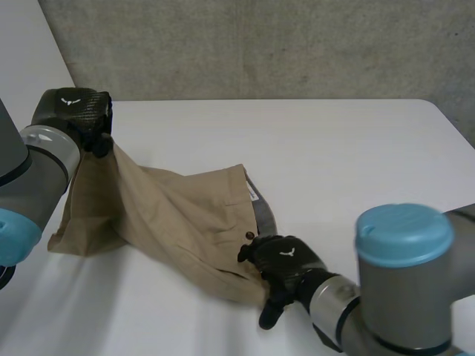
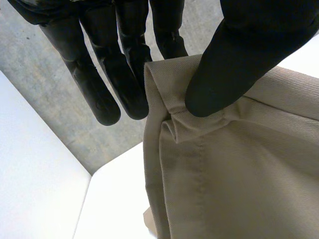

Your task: Fold the shorts.

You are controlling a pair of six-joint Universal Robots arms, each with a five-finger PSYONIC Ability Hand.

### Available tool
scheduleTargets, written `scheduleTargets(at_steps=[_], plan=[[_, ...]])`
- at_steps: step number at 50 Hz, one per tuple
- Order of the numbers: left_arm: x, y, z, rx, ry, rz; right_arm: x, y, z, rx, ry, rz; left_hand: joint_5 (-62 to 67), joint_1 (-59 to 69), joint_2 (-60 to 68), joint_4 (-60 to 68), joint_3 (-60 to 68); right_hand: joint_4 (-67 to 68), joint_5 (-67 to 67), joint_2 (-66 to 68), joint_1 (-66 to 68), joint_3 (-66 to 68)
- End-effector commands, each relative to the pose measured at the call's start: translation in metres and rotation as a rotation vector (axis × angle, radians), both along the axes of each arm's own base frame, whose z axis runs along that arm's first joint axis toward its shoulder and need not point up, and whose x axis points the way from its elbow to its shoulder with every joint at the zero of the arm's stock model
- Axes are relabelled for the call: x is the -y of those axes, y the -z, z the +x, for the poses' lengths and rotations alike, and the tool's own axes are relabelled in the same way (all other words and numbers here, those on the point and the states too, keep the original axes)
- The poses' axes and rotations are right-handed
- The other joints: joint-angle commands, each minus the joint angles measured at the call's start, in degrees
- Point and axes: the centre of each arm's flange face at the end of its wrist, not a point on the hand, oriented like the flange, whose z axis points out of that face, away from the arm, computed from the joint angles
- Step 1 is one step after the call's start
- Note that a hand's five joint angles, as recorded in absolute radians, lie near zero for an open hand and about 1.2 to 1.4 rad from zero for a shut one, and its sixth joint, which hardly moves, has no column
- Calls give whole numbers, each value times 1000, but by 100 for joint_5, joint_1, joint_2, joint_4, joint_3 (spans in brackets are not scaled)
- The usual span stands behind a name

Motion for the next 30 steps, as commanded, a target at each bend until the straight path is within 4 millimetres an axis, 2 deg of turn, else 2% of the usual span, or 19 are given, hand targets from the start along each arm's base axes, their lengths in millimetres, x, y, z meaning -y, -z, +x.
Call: scheduleTargets(at_steps=[1, 4, 7, 11, 12, 16, 19, 23, 27, 30], plan=[[2, 1, 2, -25, -11, 7, 16, 13, 13, -6, 79, -113, 1474, 1586, 1139, 1081, 1200, 6044, 6011, 6018, 6265, 6035], [1, 4, 2, -24, -11, 19, 28, 1, 16, 27, 123, -194, 1474, 1586, 1139, 1081, 1200, 6051, 6017, 6025, 6271, 6042], [-1, 8, 3, -18, -12, 35, 30, -7, 19, 24, 103, -241, 1474, 1586, 1139, 1081, 1200, 6051, 6017, 6025, 6271, 6042], [-6, 17, 4, -2, -4, 71, 42, -40, 17, -30, 42, -428, 1474, 1586, 1139, 1081, 1200, 6051, 6017, 6025, 6271, 6042], [-8, 20, 4, 3, -4, 81, 49, -55, 12, -100, 22, -521, 1474, 1586, 1139, 1081, 1200, 6051, 6017, 6025, 6271, 6042], [-18, 30, 4, 28, 25, 139, 54, -77, -4, -322, -39, -684, 1474, 1586, 1139, 1081, 1200, 6051, 6017, 6025, 6271, 6042], [-28, 40, 1, 42, 75, 207, 55, -87, -9, -417, -60, -739, 1474, 1586, 1139, 1081, 1200, 6051, 6017, 6025, 6271, 6042], [-37, 46, -1, 48, 122, 264, 60, -107, -15, -482, 4, -768, 1474, 1586, 1139, 1081, 1200, 6051, 6017, 6025, 6271, 6042], [-39, 45, -3, 46, 141, 278, 54, -144, -28, -551, 39, -802, 1474, 1586, 1139, 1081, 1200, 6051, 6017, 6025, 6271, 6042], [-39, 39, -4, 40, 144, 263, 50, -157, -33, -585, 26, -807, 1474, 1586, 1139, 1081, 1200, 6051, 6017, 6025, 6271, 6042]])
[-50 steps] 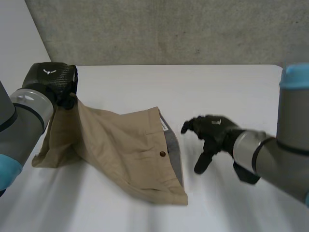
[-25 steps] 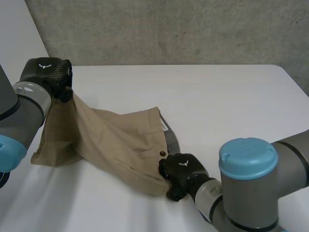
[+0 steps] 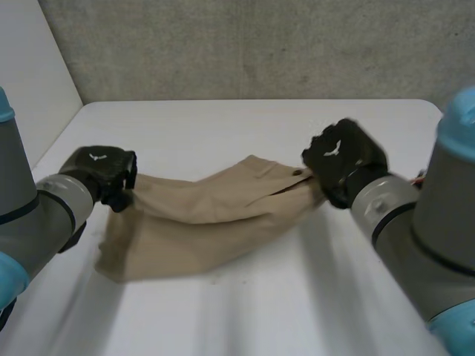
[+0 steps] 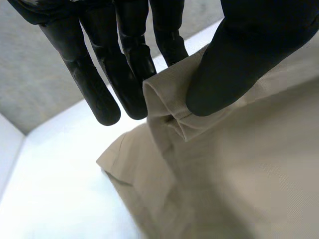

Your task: Fold the shorts.

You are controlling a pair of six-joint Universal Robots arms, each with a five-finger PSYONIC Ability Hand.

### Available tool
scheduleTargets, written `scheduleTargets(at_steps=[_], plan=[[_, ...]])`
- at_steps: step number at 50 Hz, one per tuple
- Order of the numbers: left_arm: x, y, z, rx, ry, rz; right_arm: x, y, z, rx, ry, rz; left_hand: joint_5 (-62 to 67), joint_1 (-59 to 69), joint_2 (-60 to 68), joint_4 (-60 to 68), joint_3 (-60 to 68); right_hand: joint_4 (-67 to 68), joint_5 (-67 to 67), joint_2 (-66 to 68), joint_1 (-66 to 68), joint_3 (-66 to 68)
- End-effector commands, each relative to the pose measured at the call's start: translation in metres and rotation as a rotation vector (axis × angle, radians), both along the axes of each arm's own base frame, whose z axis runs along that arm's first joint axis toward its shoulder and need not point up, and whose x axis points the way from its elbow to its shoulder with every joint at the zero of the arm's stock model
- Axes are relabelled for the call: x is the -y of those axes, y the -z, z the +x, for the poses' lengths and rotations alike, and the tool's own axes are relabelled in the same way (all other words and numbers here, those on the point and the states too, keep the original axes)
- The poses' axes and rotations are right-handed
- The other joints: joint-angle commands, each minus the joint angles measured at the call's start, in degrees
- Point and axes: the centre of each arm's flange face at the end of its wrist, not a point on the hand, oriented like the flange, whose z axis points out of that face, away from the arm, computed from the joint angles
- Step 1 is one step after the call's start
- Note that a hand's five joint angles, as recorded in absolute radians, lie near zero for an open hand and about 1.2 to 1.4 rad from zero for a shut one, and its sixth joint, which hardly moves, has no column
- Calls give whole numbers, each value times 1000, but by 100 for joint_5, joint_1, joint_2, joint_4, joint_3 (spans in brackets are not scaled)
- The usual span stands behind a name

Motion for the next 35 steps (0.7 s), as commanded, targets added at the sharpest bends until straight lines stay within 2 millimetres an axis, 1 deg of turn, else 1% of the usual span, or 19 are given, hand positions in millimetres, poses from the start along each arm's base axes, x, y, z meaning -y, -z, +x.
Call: scheduleTargets(at_steps=[1, 5, 8, 11, 13, 14, 17, 19, 21, 24, 25, 26, 28, 29, 30, 32, 33, 34, 35], plan=[[-3, -9, -3, -15, 23, -6, -12, -45, -16, -82, 39, -32, 1474, 1586, 1127, 1081, 1176, 1172, 1377, 1241, 2423, 1240], [-9, -28, -5, -39, 39, -62, -15, -58, -17, -99, 26, -32, 1474, 1586, 1127, 1081, 1176, 1172, 1377, 1241, 2423, 1240], [-14, -29, -8, -43, 61, -66, -13, -59, -18, -98, 20, -24, 1474, 1586, 1127, 1081, 1176, 1172, 1377, 1241, 2423, 1240], [-19, -23, -14, -40, 97, -47, -5, -43, -12, -109, -19, 28, 1474, 1586, 1127, 1081, 1176, 1172, 1377, 1241, 2423, 1240], [-19, -18, -16, -37, 104, -33, 8, -17, -3, -127, -54, 108, 1474, 1586, 1127, 1081, 1176, 1172, 1377, 1241, 2423, 1240], [-18, -14, -17, -32, 106, -25, 12, -8, -1, -128, -58, 134, 1474, 1586, 1127, 1081, 1176, 1172, 1377, 1241, 2423, 1240], [-2, 12, -25, -8, 104, 23, 30, 18, 4, -130, -58, 212, 1474, 1586, 1127, 1081, 1176, 1172, 1377, 1241, 2423, 1240], [12, 24, -34, -2, 108, 19, 39, 29, 7, -122, -53, 238, 1474, 1586, 1127, 1081, 1176, 1172, 1377, 1241, 2423, 1240], [23, 27, -40, -3, 105, 0, 54, 45, 14, -98, -40, 257, 1474, 1586, 1127, 1081, 1176, 1172, 1377, 1241, 2423, 1240], [48, 28, -49, -9, 85, -57, 71, 53, 23, -50, -29, 224, 1474, 1586, 1127, 1081, 1176, 1172, 1377, 1241, 2423, 1240], [55, 26, -52, -12, 78, -84, 82, 52, 29, -10, -25, 177, 1474, 1586, 1127, 1081, 1176, 1172, 1377, 1241, 2423, 1240], [70, 18, -57, -18, 59, -152, 88, 51, 32, 16, -26, 140, 1474, 1586, 1127, 1081, 1176, 1172, 1377, 1241, 2423, 1240], [86, 4, -62, -32, 33, -248, 99, 46, 37, 57, -25, 73, 1474, 1586, 1127, 1081, 1176, 1172, 1377, 1241, 2423, 1240], [93, -4, -64, -43, 18, -301, 111, 36, 44, 113, -29, -23, 1474, 1586, 1127, 1081, 1176, 1172, 1377, 1241, 2423, 1240], [106, -25, -68, -73, -8, -429, 117, 28, 47, 143, -32, -80, 1474, 1586, 1127, 1081, 1176, 1172, 1377, 1241, 2423, 1240], [117, -52, -72, -117, -37, -576, 128, 10, 53, 208, -39, -204, 1474, 1586, 1127, 1081, 1176, 1172, 1377, 1241, 2423, 1240], [120, -67, -74, -137, -55, -650, 136, -12, 59, 283, -48, -331, 1474, 1586, 1127, 1081, 1176, 1172, 1377, 1241, 2423, 1240], [124, -93, -78, -175, -73, -790, 140, -25, 61, 321, -56, -402, 1474, 1586, 1127, 1081, 1176, 1172, 1377, 1241, 2423, 1240], [124, -105, -80, -194, -78, -862, 143, -37, 63, 357, -62, -471, 1474, 1586, 1127, 1081, 1176, 1172, 1377, 1241, 2423, 1240]])
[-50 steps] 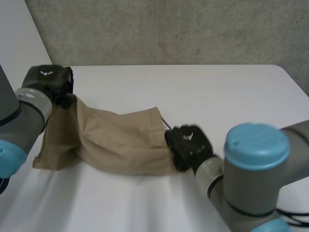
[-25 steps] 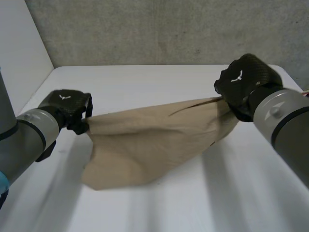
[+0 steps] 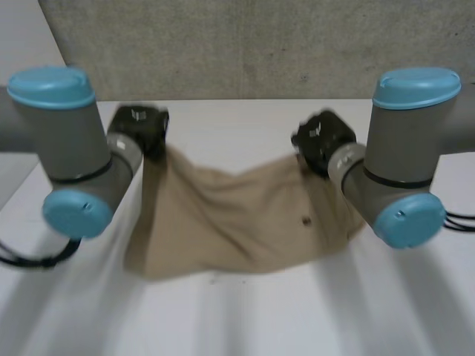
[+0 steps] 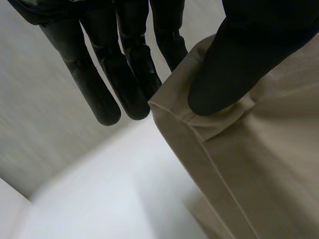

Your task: Fold the shorts.

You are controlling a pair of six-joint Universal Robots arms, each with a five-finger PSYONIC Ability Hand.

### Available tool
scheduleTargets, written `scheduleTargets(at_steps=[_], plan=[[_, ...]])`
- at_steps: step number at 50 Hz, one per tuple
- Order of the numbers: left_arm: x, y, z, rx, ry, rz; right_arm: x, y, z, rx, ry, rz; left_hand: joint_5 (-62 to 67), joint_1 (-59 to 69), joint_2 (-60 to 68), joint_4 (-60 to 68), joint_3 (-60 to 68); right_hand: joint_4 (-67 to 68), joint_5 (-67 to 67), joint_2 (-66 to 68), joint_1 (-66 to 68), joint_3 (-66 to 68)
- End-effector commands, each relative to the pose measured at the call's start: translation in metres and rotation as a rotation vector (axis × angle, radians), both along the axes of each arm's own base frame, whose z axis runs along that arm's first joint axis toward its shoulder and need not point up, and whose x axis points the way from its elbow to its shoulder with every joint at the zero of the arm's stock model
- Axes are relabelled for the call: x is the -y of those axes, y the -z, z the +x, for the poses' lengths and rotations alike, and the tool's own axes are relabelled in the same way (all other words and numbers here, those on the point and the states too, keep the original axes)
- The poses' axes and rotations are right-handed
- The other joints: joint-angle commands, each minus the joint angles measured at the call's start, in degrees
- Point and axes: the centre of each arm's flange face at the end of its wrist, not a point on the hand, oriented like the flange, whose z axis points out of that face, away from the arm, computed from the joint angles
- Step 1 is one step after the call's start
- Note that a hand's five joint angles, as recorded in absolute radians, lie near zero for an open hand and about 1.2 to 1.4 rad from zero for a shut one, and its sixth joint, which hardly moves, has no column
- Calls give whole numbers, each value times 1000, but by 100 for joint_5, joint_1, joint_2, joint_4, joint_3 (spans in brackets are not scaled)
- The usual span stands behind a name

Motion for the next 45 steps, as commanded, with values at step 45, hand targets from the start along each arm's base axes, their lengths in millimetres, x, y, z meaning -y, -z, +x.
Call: scheduleTargets(at_steps=[45], plan=[[-53, 103, 23, 144, -55, 144, 6, 72, -23, 42, 15, 172, 1474, 1586, 1121, 1080, 1160, 1173, 1337, 1241, 2392, 1154]])
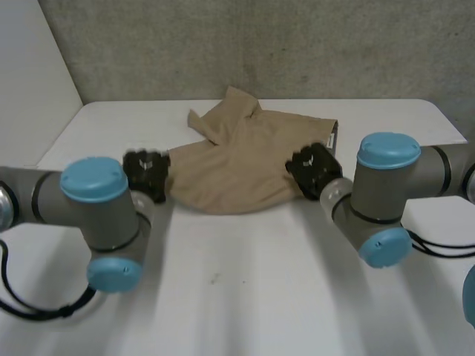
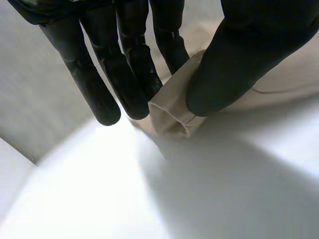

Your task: Fold the shorts.

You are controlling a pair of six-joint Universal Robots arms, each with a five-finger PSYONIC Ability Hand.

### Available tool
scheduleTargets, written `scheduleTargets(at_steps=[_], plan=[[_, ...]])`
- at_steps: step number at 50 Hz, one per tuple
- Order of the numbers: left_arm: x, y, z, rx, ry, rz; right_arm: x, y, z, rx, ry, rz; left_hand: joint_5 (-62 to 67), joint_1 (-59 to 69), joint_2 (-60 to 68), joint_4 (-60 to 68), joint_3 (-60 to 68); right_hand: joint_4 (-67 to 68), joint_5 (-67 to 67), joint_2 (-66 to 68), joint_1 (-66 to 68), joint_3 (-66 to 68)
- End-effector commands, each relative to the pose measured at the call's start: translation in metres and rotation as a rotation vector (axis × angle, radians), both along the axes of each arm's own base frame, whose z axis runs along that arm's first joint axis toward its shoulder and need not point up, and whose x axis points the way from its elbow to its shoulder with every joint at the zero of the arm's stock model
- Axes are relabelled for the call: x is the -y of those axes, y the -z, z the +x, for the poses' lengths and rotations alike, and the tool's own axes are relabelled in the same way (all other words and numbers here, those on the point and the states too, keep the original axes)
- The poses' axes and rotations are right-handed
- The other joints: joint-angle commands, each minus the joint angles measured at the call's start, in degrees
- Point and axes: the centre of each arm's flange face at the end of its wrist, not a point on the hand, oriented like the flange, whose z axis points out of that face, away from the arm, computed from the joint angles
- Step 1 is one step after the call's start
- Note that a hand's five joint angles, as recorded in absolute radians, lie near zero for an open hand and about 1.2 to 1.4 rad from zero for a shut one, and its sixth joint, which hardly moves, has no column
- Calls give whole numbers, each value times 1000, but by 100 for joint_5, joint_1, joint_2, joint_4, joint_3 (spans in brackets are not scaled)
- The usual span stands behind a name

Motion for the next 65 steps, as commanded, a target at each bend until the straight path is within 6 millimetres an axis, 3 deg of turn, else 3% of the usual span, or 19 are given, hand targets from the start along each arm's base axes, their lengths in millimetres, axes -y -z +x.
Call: scheduleTargets(at_steps=[1, 7, 13, 22, 32, 39, 45, 50, 54, 55, 58, 62, 65], plan=[[-34, -10, 16, 53, 8, 108, -20, -28, -22, -7, 57, 82, 1474, 1586, 1116, 1079, 1155, 1171, 1337, 1240, 2366, 1085], [-50, -37, 24, 34, 13, 67, -38, -53, -36, 33, 93, 160, 1474, 1586, 1116, 1079, 1155, 1171, 1337, 1240, 2366, 1085], [-74, -52, 36, 69, 18, 92, -51, -59, -51, -1, 126, 259, 1474, 1586, 1116, 1079, 1155, 1171, 1337, 1240, 2366, 1085], [-122, -51, 53, 220, 90, 239, -75, -58, -73, -107, 143, 402, 1474, 1586, 1116, 1079, 1155, 1171, 1337, 1240, 2366, 1085], [-175, -47, 64, 305, 193, 410, -132, -43, -97, -325, 62, 555, 1474, 1586, 1116, 1079, 1155, 1171, 1337, 1240, 2366, 1085], [-193, -60, 71, 312, 223, 417, -160, -44, -117, -404, 38, 624, 1474, 1586, 1116, 1079, 1155, 1171, 1337, 1240, 2366, 1085], [-199, -68, 67, 315, 291, 418, -157, -59, -124, -395, 31, 575, 1474, 1586, 1116, 1079, 1155, 1171, 1337, 1240, 2366, 1085], [-173, -84, 52, 291, 305, 292, -130, -78, -119, -302, 46, 478, 1474, 1586, 1116, 1079, 1155, 1171, 1337, 1240, 2366, 1085], [-132, -89, 26, 249, 299, 164, -99, -81, -111, -196, 93, 414, 1474, 1586, 1116, 1079, 1155, 1171, 1337, 1240, 2366, 1085], [-110, -92, 13, 220, 289, 96, -91, -78, -109, -178, 106, 411, 1474, 1586, 1116, 1079, 1155, 1171, 1337, 1240, 2366, 1085], [-82, -94, -4, 189, 282, 26, -67, -77, -103, -119, 160, 366, 1474, 1586, 1116, 1079, 1155, 1171, 1337, 1240, 2366, 1085], [-23, -81, -39, 154, 253, -59, -43, -75, -101, -101, 237, 298, 1474, 1586, 1116, 1079, 1155, 1171, 1337, 1240, 2366, 1085], [3, -72, -55, 145, 228, -95, -17, -65, -99, -98, 289, 216, 1474, 1586, 1116, 1079, 1155, 1171, 1337, 1240, 2366, 1085]])
